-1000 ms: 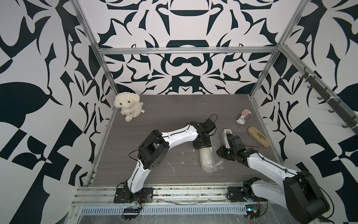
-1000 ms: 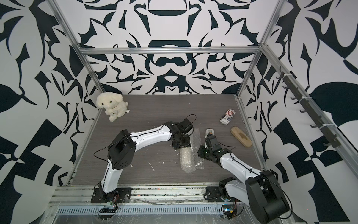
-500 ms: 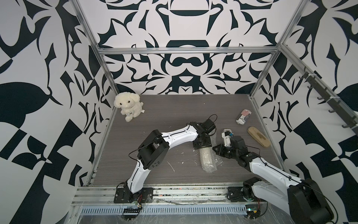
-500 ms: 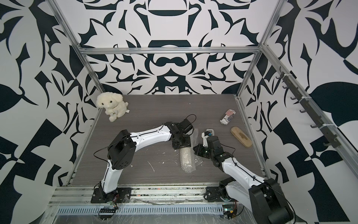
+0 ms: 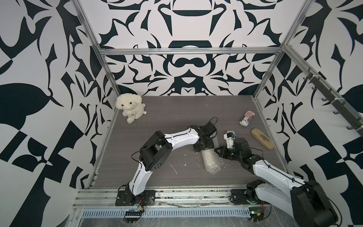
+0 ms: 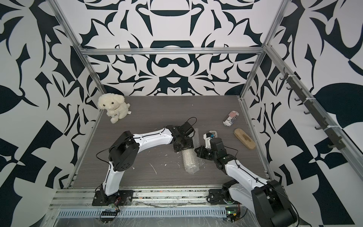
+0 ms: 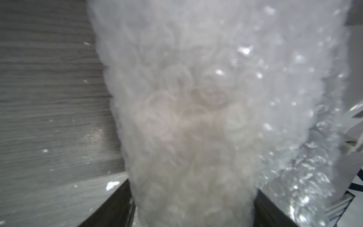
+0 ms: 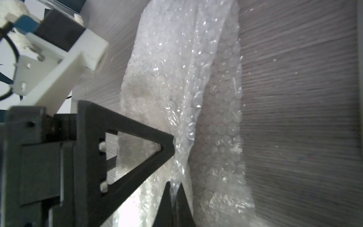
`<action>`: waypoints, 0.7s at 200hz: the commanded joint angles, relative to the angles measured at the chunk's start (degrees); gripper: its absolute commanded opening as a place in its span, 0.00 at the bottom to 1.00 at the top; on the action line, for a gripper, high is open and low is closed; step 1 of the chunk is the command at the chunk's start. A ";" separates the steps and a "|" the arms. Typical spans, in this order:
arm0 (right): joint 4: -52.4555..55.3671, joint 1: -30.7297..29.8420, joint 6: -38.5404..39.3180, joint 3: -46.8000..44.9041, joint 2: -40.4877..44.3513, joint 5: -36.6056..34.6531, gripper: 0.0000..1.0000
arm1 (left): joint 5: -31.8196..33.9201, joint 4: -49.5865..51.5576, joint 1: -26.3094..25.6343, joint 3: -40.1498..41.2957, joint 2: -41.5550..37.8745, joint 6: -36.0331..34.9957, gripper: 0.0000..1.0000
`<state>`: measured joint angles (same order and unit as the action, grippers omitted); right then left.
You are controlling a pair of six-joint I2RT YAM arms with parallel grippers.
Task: Wrap vases in bubble wrap
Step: Wrap the vase in bubble wrap.
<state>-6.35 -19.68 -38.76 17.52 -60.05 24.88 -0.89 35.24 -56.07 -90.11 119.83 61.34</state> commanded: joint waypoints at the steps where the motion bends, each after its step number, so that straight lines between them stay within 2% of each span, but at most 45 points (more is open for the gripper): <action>1: -2.33 0.07 1.80 1.38 -0.87 2.07 0.00 | 2.92 0.49 1.03 2.80 -1.13 1.33 0.80; 68: -2.70 0.08 2.60 1.86 -2.08 3.20 0.00 | 3.94 -6.34 0.97 5.84 -5.54 2.12 0.84; 72: -2.65 0.08 2.63 1.98 -2.06 3.24 0.00 | 3.73 -7.12 0.97 6.08 -5.59 2.20 0.88; 93: -2.59 0.04 2.82 2.16 -2.37 3.50 0.00 | 2.76 -10.19 0.80 7.01 -5.92 2.25 0.91; 113: -2.36 0.07 2.91 2.26 -2.61 3.74 0.00 | 3.18 -11.24 0.70 7.17 -6.32 2.13 1.00; 140: -2.07 0.02 3.23 2.56 -2.61 3.95 0.00 | 2.91 -13.32 0.64 7.71 -6.90 2.03 0.99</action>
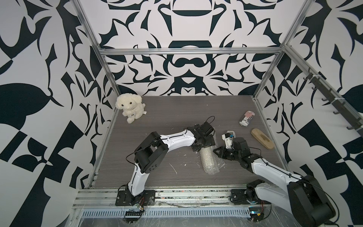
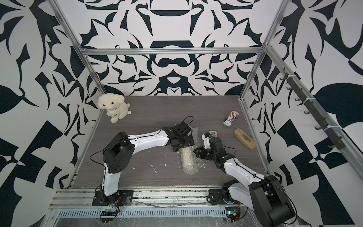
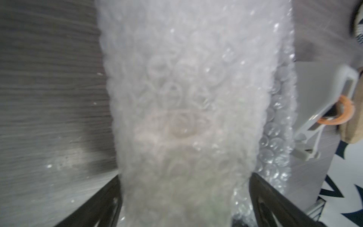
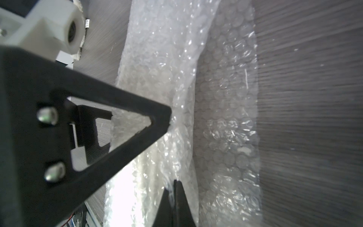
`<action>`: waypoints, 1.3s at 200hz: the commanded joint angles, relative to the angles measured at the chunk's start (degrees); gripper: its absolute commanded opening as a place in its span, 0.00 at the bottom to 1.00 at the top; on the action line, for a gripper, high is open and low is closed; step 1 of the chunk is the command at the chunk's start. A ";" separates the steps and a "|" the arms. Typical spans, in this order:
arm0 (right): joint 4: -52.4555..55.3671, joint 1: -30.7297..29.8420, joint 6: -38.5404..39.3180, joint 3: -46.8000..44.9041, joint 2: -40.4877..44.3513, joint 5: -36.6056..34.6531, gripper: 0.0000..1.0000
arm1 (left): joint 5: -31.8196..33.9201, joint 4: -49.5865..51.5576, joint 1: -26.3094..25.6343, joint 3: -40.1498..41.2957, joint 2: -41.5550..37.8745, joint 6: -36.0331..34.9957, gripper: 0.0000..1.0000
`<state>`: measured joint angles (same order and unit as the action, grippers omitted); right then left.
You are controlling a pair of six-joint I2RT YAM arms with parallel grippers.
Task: Wrap vases in bubble wrap
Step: Wrap the vase in bubble wrap.
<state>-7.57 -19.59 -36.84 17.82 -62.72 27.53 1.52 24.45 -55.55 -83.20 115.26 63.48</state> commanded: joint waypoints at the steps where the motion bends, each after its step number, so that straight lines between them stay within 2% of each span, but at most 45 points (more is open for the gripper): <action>1: -0.77 -0.04 1.32 2.28 0.05 1.30 0.00 | 0.51 -2.50 0.15 0.82 -2.37 -0.11 0.99; 28: -0.43 -0.02 1.62 2.74 -0.03 1.73 0.00 | 0.15 -4.81 -0.08 1.88 -2.85 0.12 0.99; 173: 3.53 -0.09 5.46 5.98 -3.19 3.50 0.00 | -2.35 -3.77 -0.79 -2.41 -0.97 -2.57 0.99; 260: 4.01 -0.09 6.73 7.34 -3.20 4.73 0.00 | -2.99 0.14 -1.49 -5.35 2.68 -4.52 0.99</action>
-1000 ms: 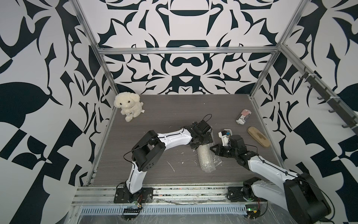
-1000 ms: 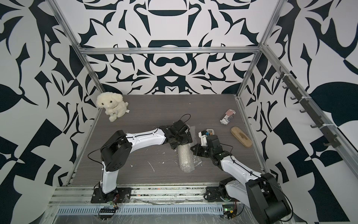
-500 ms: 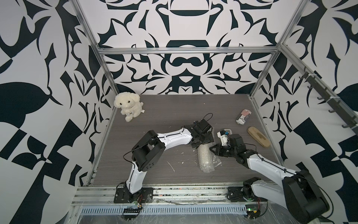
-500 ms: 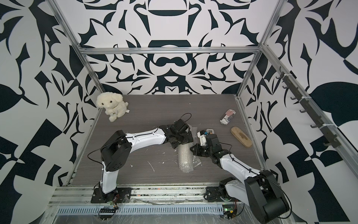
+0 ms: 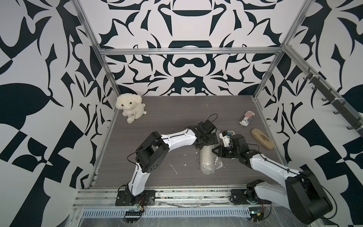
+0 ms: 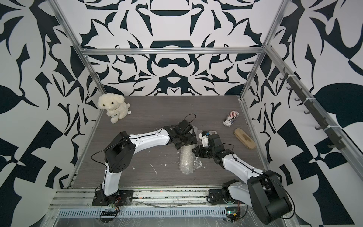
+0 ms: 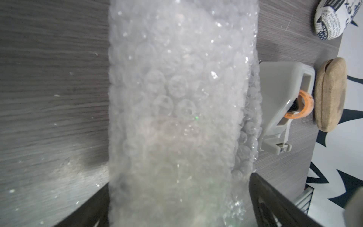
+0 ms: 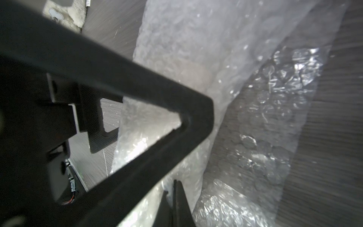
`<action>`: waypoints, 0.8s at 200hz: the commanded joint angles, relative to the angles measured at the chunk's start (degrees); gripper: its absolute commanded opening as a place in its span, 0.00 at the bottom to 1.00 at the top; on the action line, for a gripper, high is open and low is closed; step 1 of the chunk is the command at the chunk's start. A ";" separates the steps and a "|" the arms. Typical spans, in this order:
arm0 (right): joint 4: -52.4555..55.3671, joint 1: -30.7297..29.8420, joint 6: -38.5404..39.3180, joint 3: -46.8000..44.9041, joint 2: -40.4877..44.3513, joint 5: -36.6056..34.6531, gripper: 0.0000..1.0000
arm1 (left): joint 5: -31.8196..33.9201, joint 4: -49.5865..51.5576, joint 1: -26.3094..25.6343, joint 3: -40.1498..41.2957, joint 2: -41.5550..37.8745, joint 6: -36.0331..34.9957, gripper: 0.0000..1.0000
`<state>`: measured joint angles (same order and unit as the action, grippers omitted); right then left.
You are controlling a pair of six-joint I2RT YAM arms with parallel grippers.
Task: Wrap vases in bubble wrap
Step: Wrap the vase in bubble wrap.
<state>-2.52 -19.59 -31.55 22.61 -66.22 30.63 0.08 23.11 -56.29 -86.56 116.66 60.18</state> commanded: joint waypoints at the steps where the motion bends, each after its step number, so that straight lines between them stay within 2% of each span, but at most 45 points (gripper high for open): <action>1: -1.06 -0.09 1.47 2.59 0.34 1.62 0.00 | -1.51 1.53 -0.75 -2.00 1.33 -1.26 0.99; 13: -0.75 -0.11 1.65 2.85 0.39 1.45 0.00 | -1.40 2.23 -0.75 -2.27 1.67 -1.38 1.00; 48: -0.07 -0.10 2.20 2.97 0.30 1.27 0.00 | -0.81 3.08 -0.75 -2.22 1.90 -1.62 0.86; 55: -0.11 -0.09 2.20 2.96 0.31 1.27 0.00 | -0.78 3.08 -0.74 -2.21 1.90 -1.64 0.86; 59: -0.11 -0.10 2.19 2.93 0.27 1.27 0.00 | -0.65 3.14 -0.75 -2.28 1.90 -1.60 0.81; 89: -0.11 -0.09 2.24 2.68 0.40 1.71 0.00 | -0.14 2.99 -0.73 -2.57 1.65 -1.43 0.68; 129: -0.59 -0.10 2.46 2.08 1.26 2.75 0.00 | 0.61 3.27 -0.72 -2.73 1.38 -1.47 0.63; 160: -0.47 -0.09 1.72 1.89 3.19 3.97 0.18 | 0.74 3.28 -0.69 -3.00 1.42 -1.31 0.55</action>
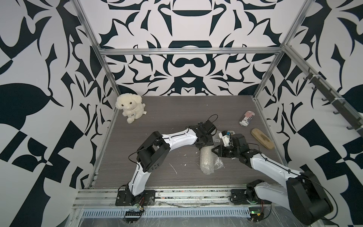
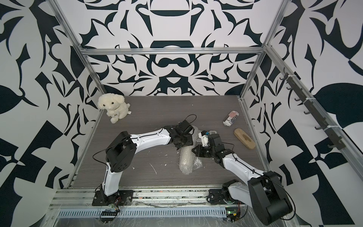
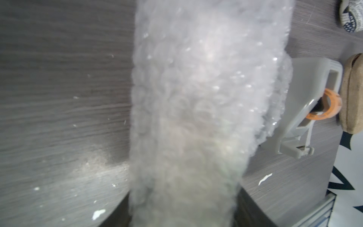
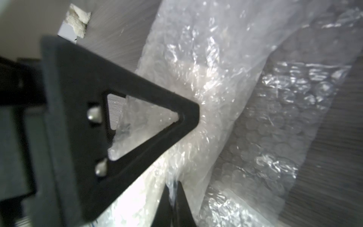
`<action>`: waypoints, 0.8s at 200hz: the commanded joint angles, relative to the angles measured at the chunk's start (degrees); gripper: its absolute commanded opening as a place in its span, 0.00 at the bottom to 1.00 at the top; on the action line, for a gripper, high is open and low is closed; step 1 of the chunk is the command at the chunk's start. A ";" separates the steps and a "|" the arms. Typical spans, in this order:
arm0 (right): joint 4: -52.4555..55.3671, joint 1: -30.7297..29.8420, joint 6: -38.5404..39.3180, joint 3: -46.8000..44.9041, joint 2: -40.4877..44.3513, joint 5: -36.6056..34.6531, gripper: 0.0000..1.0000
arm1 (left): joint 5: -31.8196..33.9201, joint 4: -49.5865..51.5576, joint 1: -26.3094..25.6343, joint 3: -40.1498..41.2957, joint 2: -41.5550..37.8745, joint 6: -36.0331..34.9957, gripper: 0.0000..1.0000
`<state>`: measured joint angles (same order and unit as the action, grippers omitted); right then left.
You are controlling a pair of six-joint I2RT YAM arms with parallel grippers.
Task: Wrap vases in bubble wrap
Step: Wrap the vase in bubble wrap.
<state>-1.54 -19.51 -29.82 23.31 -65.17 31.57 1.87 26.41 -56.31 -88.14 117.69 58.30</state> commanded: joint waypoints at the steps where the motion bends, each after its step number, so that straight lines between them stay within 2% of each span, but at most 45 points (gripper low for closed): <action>1: -1.36 -0.18 -0.03 1.20 2.23 3.09 0.18 | -1.02 -0.03 -0.66 -1.47 0.41 0.53 0.55; 13: -1.27 -0.18 -0.90 0.78 3.62 3.40 0.24 | -1.08 0.25 -0.70 -1.74 0.48 0.48 0.54; 45: -0.52 -0.18 -3.84 -1.10 8.93 2.43 0.31 | -0.96 0.26 -0.66 -1.08 0.35 0.39 0.50; 86: 8.35 -0.09 -4.32 -0.22 16.35 -7.29 0.34 | -0.84 0.97 -0.73 -1.43 0.74 0.11 0.50; 115: 13.54 -0.09 -4.64 -0.39 19.24 -16.59 0.33 | -0.37 1.74 -0.73 -1.25 0.57 -0.28 0.50; 160: 11.41 -0.14 -6.42 -0.26 12.45 -15.44 0.20 | -0.01 1.91 -0.73 -0.47 0.17 -0.31 0.50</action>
<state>10.35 -19.38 -35.18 22.37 -49.52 17.63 1.67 25.93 -56.66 -89.12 117.69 58.46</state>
